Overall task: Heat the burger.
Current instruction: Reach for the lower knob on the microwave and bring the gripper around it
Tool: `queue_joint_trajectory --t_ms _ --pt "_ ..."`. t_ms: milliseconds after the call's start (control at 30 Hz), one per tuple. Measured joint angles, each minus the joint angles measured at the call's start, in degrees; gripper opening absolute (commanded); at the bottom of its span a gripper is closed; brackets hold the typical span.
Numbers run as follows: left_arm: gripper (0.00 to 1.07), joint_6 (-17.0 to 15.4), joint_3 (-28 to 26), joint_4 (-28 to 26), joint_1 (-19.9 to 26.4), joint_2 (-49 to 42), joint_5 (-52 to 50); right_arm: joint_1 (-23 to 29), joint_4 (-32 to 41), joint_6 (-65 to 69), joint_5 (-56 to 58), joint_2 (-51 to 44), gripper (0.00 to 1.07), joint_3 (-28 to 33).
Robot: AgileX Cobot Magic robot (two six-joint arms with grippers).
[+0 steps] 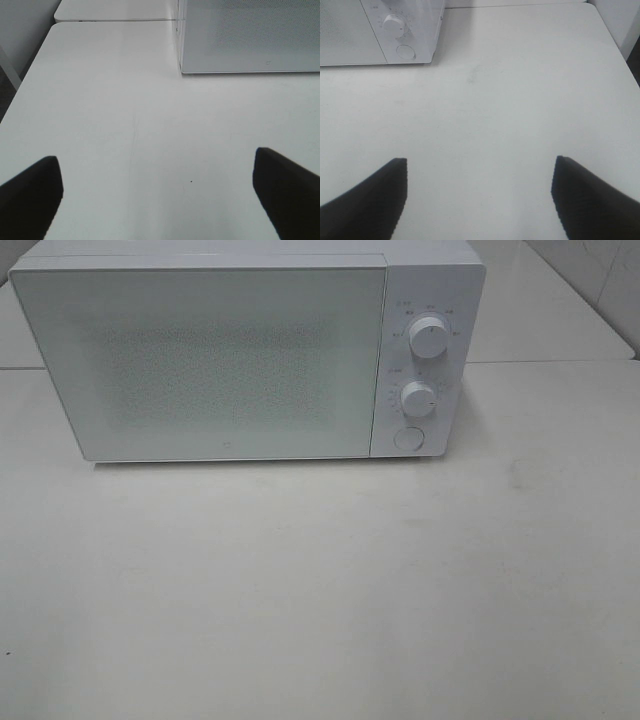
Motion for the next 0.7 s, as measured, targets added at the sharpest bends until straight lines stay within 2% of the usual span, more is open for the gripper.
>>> queue_joint_trajectory --t_ms 700 --pt "0.98 0.0 0.0 0.0 0.0 0.0 0.0 0.0 0.1 0.0 0.0 0.0 0.76 0.0"
